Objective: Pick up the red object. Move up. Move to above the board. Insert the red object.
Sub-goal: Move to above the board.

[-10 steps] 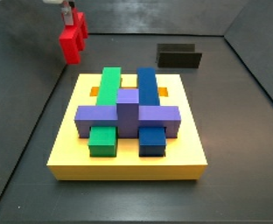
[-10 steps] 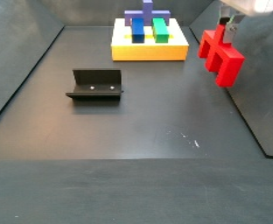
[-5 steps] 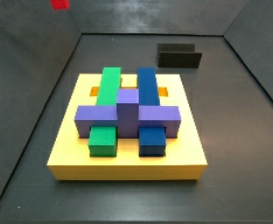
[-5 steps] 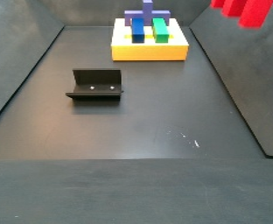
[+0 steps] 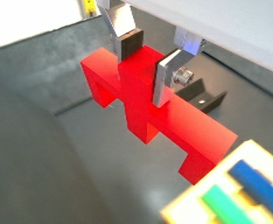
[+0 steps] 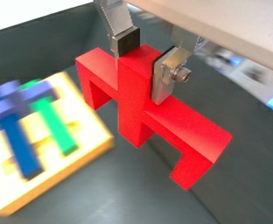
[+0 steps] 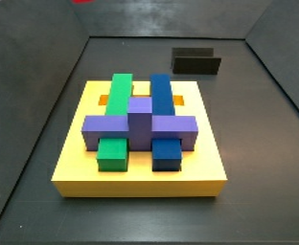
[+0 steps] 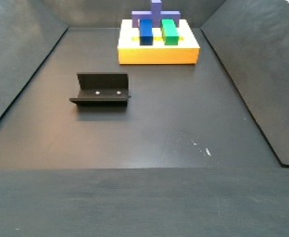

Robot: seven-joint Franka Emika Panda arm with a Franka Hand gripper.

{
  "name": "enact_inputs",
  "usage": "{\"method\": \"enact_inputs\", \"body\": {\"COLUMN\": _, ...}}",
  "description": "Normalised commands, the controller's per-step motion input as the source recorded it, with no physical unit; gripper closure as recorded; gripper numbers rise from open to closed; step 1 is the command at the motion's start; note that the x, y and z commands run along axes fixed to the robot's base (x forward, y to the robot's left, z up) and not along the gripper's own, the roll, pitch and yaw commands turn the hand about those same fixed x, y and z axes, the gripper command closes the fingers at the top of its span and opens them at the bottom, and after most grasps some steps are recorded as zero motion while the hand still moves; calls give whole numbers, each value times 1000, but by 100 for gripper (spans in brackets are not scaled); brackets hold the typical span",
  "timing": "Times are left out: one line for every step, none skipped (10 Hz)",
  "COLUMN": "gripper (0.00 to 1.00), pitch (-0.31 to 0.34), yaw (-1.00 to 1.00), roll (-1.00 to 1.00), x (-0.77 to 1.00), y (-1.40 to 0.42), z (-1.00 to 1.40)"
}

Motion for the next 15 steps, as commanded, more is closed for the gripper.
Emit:
{"method": "enact_inputs", "body": {"gripper": 100, "pitch": 47, "yaw": 1000, "roll": -11, "x": 1124, "y": -1400, "z": 218}}
{"method": "enact_inputs", "body": {"gripper": 100, "pitch": 47, "yaw": 1000, "roll": -7, "x": 1097, "y": -1400, "z": 225}}
{"method": "enact_inputs", "body": {"gripper": 100, "pitch": 51, "yaw": 1000, "roll": -2, "x": 1070, "y": -1400, "z": 234}}
{"method": "enact_inputs", "body": {"gripper": 100, "pitch": 59, "yaw": 1000, "roll": -2, "x": 1136, "y": -1400, "z": 256}}
{"method": "enact_inputs", "body": {"gripper": 100, "pitch": 73, "yaw": 1000, "roll": 9, "x": 447, "y": -502, "z": 94}}
{"method": "enact_inputs", "body": {"gripper": 100, "pitch": 76, "yaw": 1000, "roll": 13, "x": 197, "y": -179, "z": 50}}
{"method": "enact_inputs", "body": {"gripper": 100, "pitch": 58, "yaw": 1000, "roll": 7, "x": 38, "y": -66, "z": 43}}
{"method": "enact_inputs", "body": {"gripper": 100, "pitch": 57, "yaw": 1000, "roll": 8, "x": 21, "y": -65, "z": 31}}
{"method": "enact_inputs", "body": {"gripper": 100, "pitch": 64, "yaw": 1000, "roll": 9, "x": 38, "y": -41, "z": 20}}
{"method": "enact_inputs", "body": {"gripper": 100, "pitch": 69, "yaw": 1000, "roll": 11, "x": 41, "y": -32, "z": 20}}
{"method": "enact_inputs", "body": {"gripper": 100, "pitch": 79, "yaw": 1000, "roll": 15, "x": 42, "y": -28, "z": 20}}
{"method": "enact_inputs", "body": {"gripper": 100, "pitch": 88, "yaw": 1000, "roll": 18, "x": 42, "y": -25, "z": 21}}
{"method": "enact_inputs", "body": {"gripper": 100, "pitch": 105, "yaw": 1000, "roll": 23, "x": 43, "y": -22, "z": 22}}
{"method": "enact_inputs", "body": {"gripper": 100, "pitch": 116, "yaw": 1000, "roll": 26, "x": 43, "y": -22, "z": 22}}
{"method": "enact_inputs", "body": {"gripper": 100, "pitch": 147, "yaw": 1000, "roll": 38, "x": 46, "y": -20, "z": 24}}
